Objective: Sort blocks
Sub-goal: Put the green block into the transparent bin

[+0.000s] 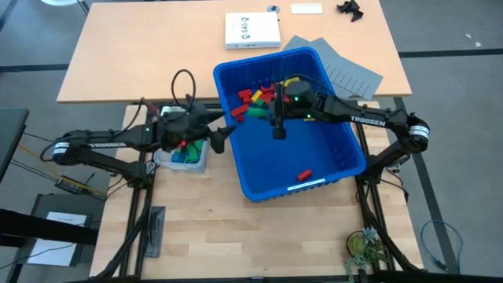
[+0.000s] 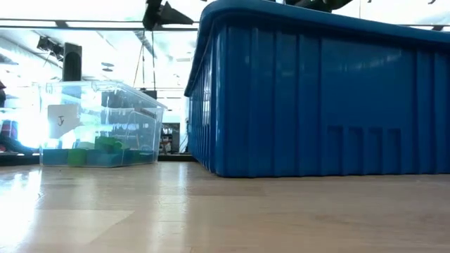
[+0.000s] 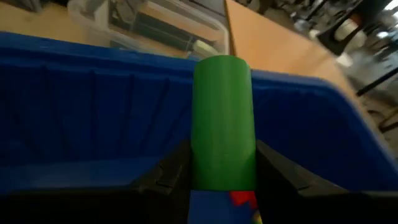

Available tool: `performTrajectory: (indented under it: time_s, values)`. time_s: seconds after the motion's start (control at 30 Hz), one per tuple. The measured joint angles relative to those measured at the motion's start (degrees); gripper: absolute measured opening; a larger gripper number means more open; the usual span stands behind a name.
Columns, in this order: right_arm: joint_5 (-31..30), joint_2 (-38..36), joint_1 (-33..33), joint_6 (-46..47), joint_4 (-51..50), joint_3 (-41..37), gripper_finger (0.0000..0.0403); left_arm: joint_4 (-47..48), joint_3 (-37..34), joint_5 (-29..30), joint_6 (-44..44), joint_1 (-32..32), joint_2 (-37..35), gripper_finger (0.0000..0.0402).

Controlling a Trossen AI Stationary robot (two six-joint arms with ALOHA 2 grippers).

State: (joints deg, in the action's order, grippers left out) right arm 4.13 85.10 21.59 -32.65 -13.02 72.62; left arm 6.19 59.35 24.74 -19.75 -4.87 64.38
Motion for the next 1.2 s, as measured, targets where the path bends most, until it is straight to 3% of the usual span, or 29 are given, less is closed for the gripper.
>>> performTrajectory:
  time_s: [0.2, 0.33, 0.8, 1.2]
  values:
    - [-4.40, -0.01, -2.48, -2.60, 1.95, 0.00, 0.0128, -6.28, 0.01, -0.05, -0.47, 1.80, 2.78, 0.0349]
    - [-4.67, 0.00, -3.62, -3.59, 1.86, 0.00, 0.0128, -11.33, 0.04, -3.21, -1.87, 2.04, 4.57, 0.0349]
    - [-4.80, 0.00, -5.86, -4.78, 3.06, 0.02, 0.0128, -12.33, 0.00, -4.70, -10.19, 1.99, 7.46, 0.0348]
    - [-4.71, 0.00, -6.51, -4.52, 3.21, 0.02, 0.0128, -12.21, 0.00, -5.93, -12.44, 1.99, 7.44, 0.0348]
